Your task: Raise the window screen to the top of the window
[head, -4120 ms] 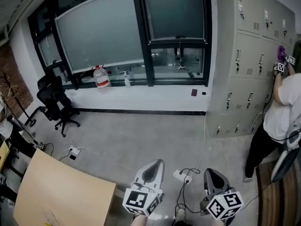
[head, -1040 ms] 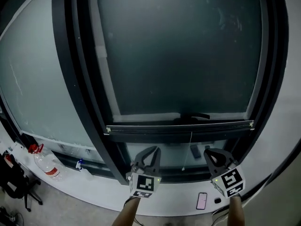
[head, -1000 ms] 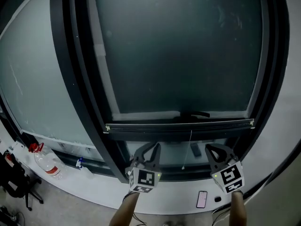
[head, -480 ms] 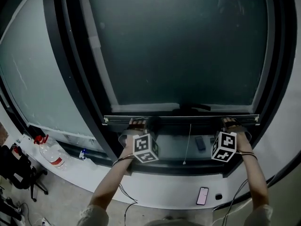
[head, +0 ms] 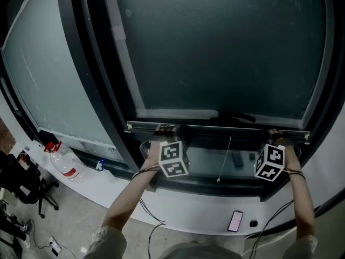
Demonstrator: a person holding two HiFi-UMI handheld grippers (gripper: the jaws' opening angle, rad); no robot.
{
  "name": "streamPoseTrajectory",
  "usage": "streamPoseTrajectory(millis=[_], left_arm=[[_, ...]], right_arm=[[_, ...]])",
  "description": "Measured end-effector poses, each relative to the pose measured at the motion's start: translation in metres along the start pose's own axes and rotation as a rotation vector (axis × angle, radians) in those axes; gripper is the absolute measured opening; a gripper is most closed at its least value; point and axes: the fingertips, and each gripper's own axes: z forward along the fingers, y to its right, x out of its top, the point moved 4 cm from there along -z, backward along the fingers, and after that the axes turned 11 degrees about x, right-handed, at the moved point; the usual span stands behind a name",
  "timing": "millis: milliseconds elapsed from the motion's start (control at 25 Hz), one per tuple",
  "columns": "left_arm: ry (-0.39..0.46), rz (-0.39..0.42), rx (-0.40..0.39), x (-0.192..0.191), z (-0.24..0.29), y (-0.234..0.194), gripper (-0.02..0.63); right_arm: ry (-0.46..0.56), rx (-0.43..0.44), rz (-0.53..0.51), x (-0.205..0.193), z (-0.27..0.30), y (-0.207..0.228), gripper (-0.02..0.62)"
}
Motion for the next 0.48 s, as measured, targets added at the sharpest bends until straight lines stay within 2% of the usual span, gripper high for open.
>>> streamPoseTrajectory(millis=[160,200,280,360,480], left_arm=[[-0.020,0.085,0.037,0.0021,-0.0065,-0.0032,0.095],[-0.027,0.115,0.027,0.0006,-0.0079,-0.0046,0.066],[-0.041,0.164,-0.027,-0.0041,-0.0069,-0.0058,0.064],[-0.033,0.173,-0.081,-0.0057,-0.0048,-0.0061,0.055],[-0.022,0.155,-0.095,-0.0061,-0.0051,-0.0067,0.051]], right_arm=[[0.007,0.012,0.000,0.0008,-0.0002,-0.0013,0.041],[0.009,0.011,0.001,0.0011,-0.0005,-0.0018,0.040],[0.012,0.007,0.002,0.0009,-0.0012,-0.0024,0.038],[0.012,0.003,0.001,0.0002,-0.0012,-0.0026,0.036],[0.004,0.014,-0.005,0.0010,-0.0003,-0.0022,0.029]])
